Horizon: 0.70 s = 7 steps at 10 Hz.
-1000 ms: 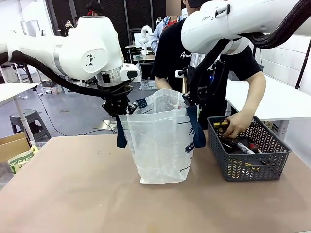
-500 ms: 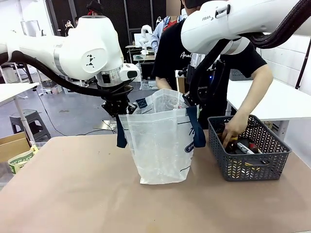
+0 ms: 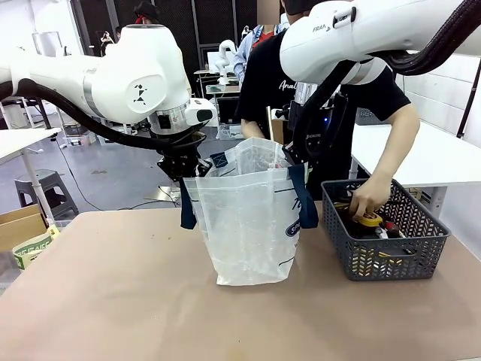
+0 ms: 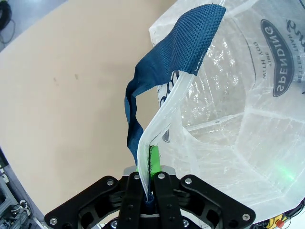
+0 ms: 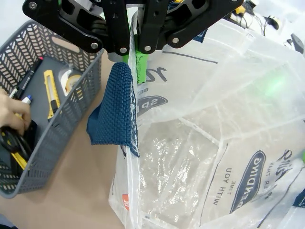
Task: Transfer purchased items from the store into the shopping bag.
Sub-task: Move the Reusable shopping bag to the right side of the table.
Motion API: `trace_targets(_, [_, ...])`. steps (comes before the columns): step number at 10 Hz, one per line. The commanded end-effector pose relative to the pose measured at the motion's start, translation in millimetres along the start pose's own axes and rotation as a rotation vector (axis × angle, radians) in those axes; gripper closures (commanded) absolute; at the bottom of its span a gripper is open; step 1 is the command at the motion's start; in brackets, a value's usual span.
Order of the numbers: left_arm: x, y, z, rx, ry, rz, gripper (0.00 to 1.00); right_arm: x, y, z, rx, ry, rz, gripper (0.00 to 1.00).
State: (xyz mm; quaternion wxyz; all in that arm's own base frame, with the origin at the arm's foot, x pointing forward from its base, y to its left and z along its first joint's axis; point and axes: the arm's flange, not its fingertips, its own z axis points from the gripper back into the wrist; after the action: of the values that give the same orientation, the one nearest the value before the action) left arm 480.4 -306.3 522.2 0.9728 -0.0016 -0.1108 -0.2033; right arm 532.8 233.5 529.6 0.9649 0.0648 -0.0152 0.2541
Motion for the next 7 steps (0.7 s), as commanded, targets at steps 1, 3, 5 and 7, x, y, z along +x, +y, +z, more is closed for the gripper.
trace_targets(1, [-1.2, 0.0, 0.2, 0.001, 0.0, 0.003, 1.0, -0.1, -0.2, 0.0, 0.0, 0.0, 0.0, 1.0])
trace_targets(3, [-1.2, 0.0, 0.2, 0.001, 0.0, 0.003, 1.0, -0.1, -0.2, 0.0, 0.0, 0.0, 0.0, 1.0])
trace_targets(5, [-1.2, 0.0, 0.2, 0.001, 0.0, 0.003, 1.0, -0.1, -0.2, 0.0, 0.0, 0.0, 0.0, 1.0])
trace_targets(7, [-1.2, 0.0, 0.2, 0.001, 0.0, 0.003, 1.0, -0.1, -0.2, 0.0, 0.0, 0.0, 0.0, 1.0])
